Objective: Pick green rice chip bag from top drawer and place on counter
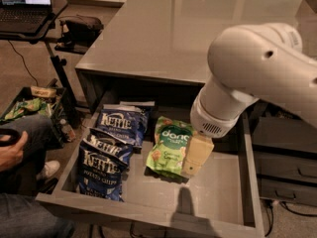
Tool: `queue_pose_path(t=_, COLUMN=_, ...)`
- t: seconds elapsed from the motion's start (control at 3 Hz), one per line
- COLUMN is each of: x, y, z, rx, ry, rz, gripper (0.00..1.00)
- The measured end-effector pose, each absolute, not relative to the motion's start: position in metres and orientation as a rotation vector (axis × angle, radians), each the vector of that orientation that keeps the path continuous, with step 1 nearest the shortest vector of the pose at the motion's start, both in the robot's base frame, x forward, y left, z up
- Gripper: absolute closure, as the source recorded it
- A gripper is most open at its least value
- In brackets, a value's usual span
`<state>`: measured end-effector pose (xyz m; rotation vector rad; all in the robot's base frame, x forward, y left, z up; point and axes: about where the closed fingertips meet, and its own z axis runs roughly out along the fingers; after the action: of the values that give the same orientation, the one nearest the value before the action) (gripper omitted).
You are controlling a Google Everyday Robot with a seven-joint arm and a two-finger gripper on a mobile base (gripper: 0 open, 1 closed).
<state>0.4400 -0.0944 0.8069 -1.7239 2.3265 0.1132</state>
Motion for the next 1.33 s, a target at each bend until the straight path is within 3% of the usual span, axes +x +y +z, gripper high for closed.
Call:
queue_pose_path(t=0.33, x=0.458, y=-0.08, z=0.74, rx=-1.693, ry=2.319, rz=0.158, gripper=0.0)
queue_pose_path(t=1.33, x=0.468, y=-0.07, z=0.727, rx=-1.625, ry=2.288, rz=0.159, gripper=0.0)
